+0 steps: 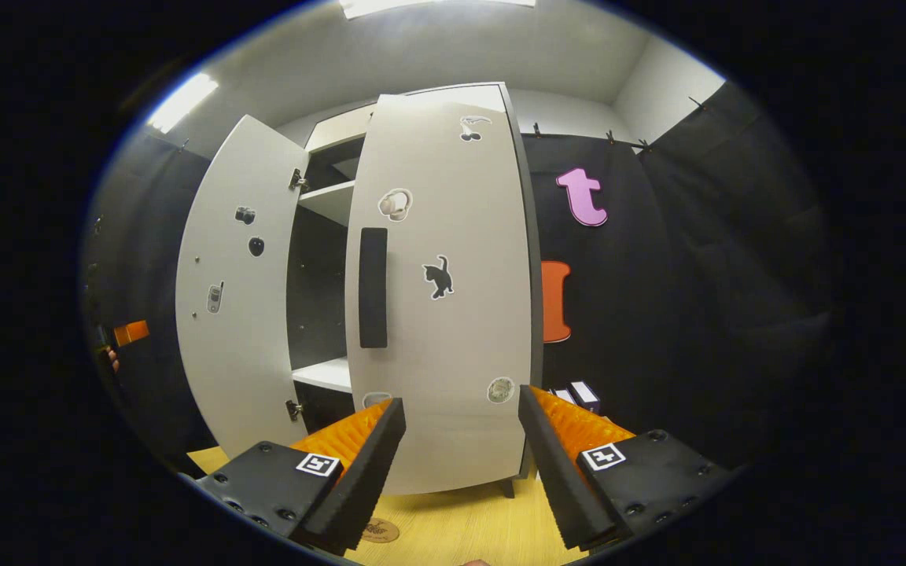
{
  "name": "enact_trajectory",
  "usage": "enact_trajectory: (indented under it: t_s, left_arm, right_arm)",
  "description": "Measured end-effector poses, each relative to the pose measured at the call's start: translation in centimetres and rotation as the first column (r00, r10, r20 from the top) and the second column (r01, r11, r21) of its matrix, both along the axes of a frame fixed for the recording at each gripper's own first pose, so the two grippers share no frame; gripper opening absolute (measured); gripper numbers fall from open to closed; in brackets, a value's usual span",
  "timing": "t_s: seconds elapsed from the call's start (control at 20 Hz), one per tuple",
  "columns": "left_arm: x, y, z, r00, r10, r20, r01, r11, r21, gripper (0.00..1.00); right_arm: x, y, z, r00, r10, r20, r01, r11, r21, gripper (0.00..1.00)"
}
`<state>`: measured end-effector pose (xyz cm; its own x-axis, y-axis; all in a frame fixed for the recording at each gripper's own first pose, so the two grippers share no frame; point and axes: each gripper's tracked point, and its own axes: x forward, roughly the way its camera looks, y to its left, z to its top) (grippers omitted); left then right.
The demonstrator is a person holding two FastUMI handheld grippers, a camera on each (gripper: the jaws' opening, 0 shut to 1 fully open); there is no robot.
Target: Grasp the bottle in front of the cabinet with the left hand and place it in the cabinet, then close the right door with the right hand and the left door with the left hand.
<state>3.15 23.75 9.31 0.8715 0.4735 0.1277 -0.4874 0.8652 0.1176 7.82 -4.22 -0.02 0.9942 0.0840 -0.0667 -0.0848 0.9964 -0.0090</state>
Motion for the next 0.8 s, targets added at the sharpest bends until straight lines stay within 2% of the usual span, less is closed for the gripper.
enact_trajectory:
  t_s: [0.2,0.4,0.6,0.8]
  left_arm:
    - [4.1,-1.3,1.2,0.997,-0.072,0.014,0.072,0.997,0.039,0.94]
    - [7.4,-1.6,0.4,0.996,-0.090,-0.012,0.091,0.994,0.060,0.94]
    - [8.3,-0.8,0.2,0.999,-0.041,0.000,0.041,0.997,0.059,0.93]
    - [8.7,-1.8,-0.4,0.995,-0.101,0.007,0.101,0.995,0.004,0.92]
  right_arm:
    - [-1.1,-0.2,-1.3,1.000,0.008,-0.026,-0.008,1.000,-0.011,0.95]
    - [-1.9,-0.9,-2.0,0.999,-0.007,-0.035,0.006,1.000,-0.027,0.95]
    - [-2.3,-1.9,-2.5,0.999,-0.028,-0.040,0.027,0.999,-0.021,0.96]
    - [-2.4,-2.8,-2.9,0.998,-0.052,-0.046,0.052,0.999,-0.015,0.96]
